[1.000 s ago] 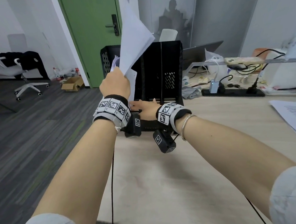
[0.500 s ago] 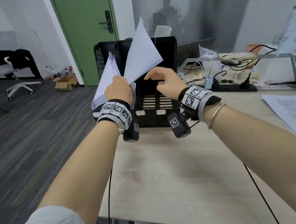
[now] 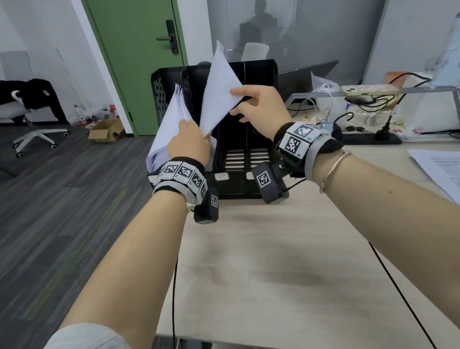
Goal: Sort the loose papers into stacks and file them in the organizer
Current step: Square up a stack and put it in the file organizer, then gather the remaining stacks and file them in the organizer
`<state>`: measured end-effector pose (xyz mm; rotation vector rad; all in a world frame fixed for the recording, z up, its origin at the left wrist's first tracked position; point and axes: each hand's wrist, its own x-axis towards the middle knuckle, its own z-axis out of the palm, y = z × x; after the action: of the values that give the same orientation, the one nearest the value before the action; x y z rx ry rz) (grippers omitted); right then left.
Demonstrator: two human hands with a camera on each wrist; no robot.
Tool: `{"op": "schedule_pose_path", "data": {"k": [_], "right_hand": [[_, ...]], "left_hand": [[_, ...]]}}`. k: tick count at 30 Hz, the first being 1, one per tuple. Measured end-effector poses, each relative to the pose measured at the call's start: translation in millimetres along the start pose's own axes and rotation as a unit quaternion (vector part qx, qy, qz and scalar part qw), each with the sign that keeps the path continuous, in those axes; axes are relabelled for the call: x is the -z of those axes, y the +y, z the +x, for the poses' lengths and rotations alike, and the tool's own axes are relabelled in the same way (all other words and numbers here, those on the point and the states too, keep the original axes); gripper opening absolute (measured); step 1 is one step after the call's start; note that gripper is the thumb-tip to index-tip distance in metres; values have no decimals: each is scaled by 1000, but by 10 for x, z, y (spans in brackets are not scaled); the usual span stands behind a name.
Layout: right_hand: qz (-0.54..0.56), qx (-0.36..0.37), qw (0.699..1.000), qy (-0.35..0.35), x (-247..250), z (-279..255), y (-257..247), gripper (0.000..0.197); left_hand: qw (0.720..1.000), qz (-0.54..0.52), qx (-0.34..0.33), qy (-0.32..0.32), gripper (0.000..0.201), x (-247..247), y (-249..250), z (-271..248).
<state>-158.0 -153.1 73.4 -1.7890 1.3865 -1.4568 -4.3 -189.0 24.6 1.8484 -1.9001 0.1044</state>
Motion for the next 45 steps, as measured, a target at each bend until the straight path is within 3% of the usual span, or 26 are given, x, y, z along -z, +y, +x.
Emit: {"op": "schedule_pose_path", "data": {"k": [5, 8, 12, 17, 25, 31, 38, 45], "right_hand": [[18, -26, 999, -34, -141, 107, -93, 43], [-11, -48, 996, -70, -222, 153, -44, 48], [-80, -77, 985, -136, -314, 126, 111, 57], [-148, -83, 965, -198, -291, 41, 218, 60], [-145, -50, 980, -128, 182, -140, 146, 53], [-159, -38, 983, -87, 740, -417, 94, 35], [-169, -111, 977, -73, 1400, -890, 141, 27], [-193, -172, 965, -35, 2121, -1425, 381, 20]], "left_hand": [[998, -21, -59, 25, 44, 13, -82, 13], [995, -46, -81, 41, 37, 13, -74, 14], [995, -50, -80, 9, 23, -91, -84, 38], [996, -41, -74, -6, 25, -165, -74, -14], [995, -90, -47, -10, 27, 56, 188, -170], [985, -146, -84, -46, 19, 223, 614, -408], [952, -258, -106, -123, 13, 181, 1181, -660], [927, -282, -129, -209, 16, -4, 1839, -1008]]}}
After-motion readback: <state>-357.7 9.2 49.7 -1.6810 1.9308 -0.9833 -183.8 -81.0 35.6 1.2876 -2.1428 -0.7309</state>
